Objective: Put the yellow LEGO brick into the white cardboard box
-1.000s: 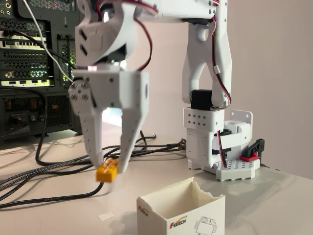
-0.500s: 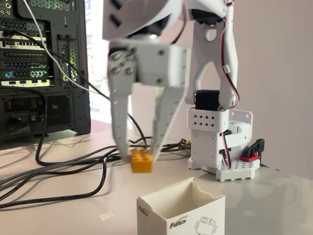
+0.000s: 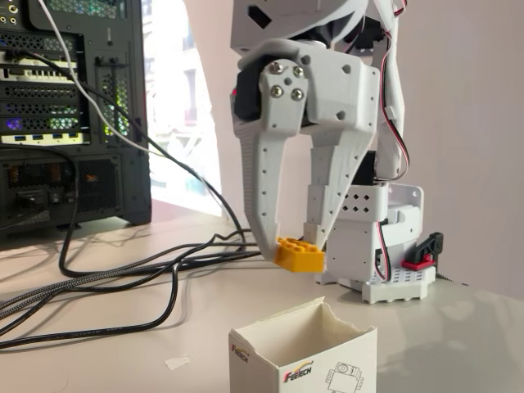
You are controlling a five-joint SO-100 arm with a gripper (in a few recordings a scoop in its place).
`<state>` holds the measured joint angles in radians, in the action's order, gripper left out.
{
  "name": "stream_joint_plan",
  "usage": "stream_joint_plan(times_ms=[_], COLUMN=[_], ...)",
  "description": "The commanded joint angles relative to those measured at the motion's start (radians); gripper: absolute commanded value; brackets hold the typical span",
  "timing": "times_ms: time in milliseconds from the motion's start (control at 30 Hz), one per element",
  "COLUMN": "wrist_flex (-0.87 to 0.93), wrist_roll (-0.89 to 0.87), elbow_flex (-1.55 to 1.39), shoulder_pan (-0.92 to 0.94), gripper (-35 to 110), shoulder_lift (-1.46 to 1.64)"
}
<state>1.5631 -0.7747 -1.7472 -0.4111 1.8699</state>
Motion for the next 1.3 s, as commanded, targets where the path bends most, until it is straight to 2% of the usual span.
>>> stream_joint_plan(times_ms=[0,333,633,800,1000,1267], wrist_flex=[-0.029,-0.094,-0.115,-0.120,-0.207,-0.276], wrist_roll=[-0.021,-0.060,-0.087,-0.077,0.078,0.430], elbow_flex=[-0.021,-0.058,-0.084,-0.081,-0.153,-0.337], shoulder_pan=[-0.032,-0.060,-0.077,-0.069,-0.041,0.028], gripper=[-8,-6,16,11,-9,-9], shoulder_lift=[0.137,0.144,0.132,0.140,0.261,0.425])
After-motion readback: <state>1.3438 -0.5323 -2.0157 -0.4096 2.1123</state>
